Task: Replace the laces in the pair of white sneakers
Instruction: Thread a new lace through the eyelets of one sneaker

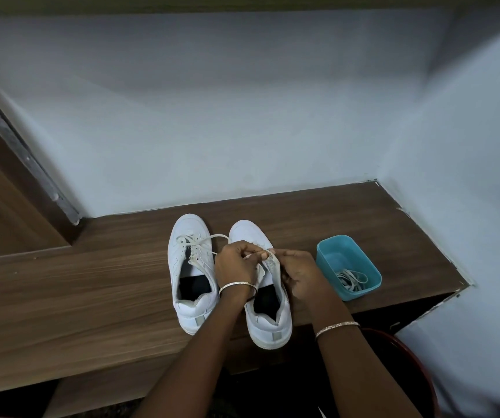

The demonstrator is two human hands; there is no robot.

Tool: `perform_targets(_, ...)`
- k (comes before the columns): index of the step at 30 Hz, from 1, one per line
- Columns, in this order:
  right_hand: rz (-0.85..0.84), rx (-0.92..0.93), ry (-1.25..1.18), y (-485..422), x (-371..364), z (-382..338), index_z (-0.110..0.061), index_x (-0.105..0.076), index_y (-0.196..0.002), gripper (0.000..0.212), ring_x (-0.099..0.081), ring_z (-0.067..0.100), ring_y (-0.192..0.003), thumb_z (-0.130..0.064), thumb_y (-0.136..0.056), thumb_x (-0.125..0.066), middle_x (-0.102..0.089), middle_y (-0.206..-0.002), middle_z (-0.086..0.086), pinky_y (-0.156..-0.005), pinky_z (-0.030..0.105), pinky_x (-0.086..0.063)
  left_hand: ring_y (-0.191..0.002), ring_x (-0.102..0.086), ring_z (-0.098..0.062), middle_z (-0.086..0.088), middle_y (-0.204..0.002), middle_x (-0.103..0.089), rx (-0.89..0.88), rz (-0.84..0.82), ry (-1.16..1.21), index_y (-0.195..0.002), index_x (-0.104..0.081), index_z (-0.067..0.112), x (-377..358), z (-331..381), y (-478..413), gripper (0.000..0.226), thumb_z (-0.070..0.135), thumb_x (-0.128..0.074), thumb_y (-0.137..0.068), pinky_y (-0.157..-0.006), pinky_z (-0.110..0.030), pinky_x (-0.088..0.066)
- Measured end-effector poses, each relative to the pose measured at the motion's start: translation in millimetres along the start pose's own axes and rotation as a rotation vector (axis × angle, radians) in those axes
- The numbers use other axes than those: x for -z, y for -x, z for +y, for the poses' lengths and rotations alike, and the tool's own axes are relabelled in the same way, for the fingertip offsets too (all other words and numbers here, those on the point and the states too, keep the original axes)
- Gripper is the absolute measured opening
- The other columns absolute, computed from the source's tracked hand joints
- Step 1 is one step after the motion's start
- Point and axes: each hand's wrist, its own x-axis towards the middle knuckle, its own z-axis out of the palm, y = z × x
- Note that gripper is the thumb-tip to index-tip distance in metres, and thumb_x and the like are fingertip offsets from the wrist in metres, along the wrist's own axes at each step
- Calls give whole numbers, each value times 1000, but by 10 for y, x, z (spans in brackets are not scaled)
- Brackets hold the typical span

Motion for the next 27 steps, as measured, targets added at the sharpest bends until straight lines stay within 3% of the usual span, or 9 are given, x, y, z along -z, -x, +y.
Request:
perform_targets(3,43,-23,40,-5,-78,-63,4,-73,-92,14,-69,41,-90,-7,-86,-67,-71,-95,28,-96,57,-52,-59,-63,0,10,-66,-69,-18,-48,-10,-72,-65,27,47,-9,-52,26,16,-88,-66,-57,-19,-48)
perform_targets(5,182,29,100,3,-124,-101,-2,-71,-87,14,-67,31,-81,-8,-92,-60,-72,-87,20,-88,51,-57,-76,-66,-10,8,-79,-70,-110,-28,-78,-83,-64,27,66,3,-57,30,19,-88,-66,-69,-31,-53)
perform_targets(8,342,213,56,91,-116,-224,-7,-62,-96,16,-68,23,-79,-13,-101,-48,-73,-94,14,-70,34,-59,-99,-57,-24,-1,-103,-62,-319,143,-291,-96,-65,23,121,36,46,38,32,-86,-66,-80,-39,-49)
perform_targets(10,296,295,-154,190,-67,-396,-11,-51,-98,14,-71,22,-83,-12,-106,-39,-73,-100,17,-68,28,-58,-97,-56,-25,-1,-101,-58,-348,185,-341,-96,-62,22,159,44,169,38,39,-81,-68,-78,-39,-49)
perform_targets(12,238,312,-352,310,17,-630,-12,-46,-100,15,-73,29,-87,-13,-108,-33,-73,-95,20,-76,35,-59,-95,-58,-24,0,-101,-58,-296,111,-384,-98,-57,21,157,10,277,43,45,-76,-67,-77,-39,-51)
perform_targets(15,211,304,-574,478,157,-949,-10,-51,-93,20,-68,23,-64,-10,-106,-37,-66,-73,12,-65,36,-60,-97,-59,-26,-3,-104,-61,-176,-25,-454,-102,-55,16,113,-40,353,45,45,-74,-73,-79,-38,-50)
perform_targets(19,164,395,-606,719,285,-1316,-14,-46,-72,33,-34,9,-42,-5,-102,-38,-43,-59,0,-45,19,-38,-91,-63,-23,-1,-93,-66,-118,-3,-421,-98,-59,15,151,-47,371,25,37,-63,-87,-69,-29,-42)
perform_targets(24,-59,476,-617,1098,405,-1656,-14,-49,-82,22,-29,6,-38,-5,-100,-40,-42,-52,-5,-41,18,-31,-90,-64,-22,1,-93,-67,-113,-45,-379,-99,-61,19,230,18,356,27,40,-67,-84,-72,-32,-48)
perform_targets(27,-169,435,-614,1322,329,-1690,-11,-50,-88,17,-28,5,-36,-4,-101,-40,-41,-52,-5,-39,17,-29,-106,-60,-27,-4,-115,-63,-292,-108,-363,-120,-59,23,207,138,358,39,34,-67,-84,-86,-41,-52)
